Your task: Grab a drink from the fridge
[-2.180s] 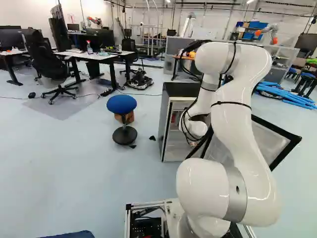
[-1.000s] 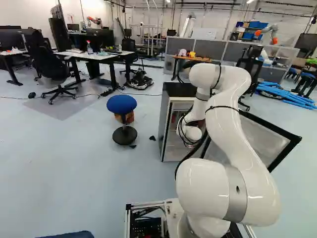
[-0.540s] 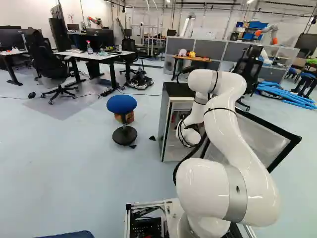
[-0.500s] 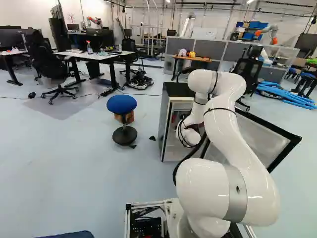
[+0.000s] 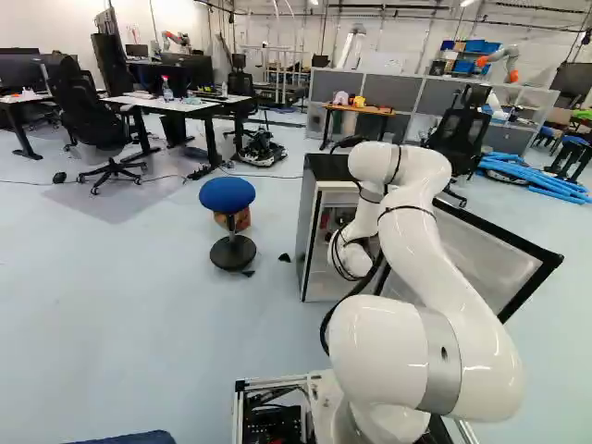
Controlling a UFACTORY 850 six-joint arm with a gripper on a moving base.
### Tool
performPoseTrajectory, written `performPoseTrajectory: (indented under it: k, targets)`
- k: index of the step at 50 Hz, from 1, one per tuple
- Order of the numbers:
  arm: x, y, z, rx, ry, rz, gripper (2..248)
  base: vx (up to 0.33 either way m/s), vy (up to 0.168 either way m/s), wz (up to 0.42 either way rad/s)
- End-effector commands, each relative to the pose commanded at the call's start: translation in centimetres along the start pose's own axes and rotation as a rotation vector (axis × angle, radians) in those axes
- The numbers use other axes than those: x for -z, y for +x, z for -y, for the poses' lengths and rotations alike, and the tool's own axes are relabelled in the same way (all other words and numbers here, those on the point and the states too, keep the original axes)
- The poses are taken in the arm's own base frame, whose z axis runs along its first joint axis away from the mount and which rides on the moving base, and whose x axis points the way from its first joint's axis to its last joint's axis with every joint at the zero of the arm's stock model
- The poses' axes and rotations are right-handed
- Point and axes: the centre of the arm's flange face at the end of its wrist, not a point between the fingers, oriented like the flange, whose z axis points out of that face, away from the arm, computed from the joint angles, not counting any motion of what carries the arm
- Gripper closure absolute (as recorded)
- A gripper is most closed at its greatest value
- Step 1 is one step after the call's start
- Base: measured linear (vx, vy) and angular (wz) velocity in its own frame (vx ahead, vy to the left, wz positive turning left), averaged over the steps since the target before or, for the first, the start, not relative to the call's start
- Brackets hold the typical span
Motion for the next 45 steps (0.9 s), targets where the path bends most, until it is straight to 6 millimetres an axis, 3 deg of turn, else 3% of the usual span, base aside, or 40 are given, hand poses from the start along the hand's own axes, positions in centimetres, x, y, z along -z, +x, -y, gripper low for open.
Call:
performPoseTrajectory:
  k: [45]
  targets:
    - [-2.8,0.8,-1.3,0.001,-0.012,-0.119,3,0.000,0.000,0.000]
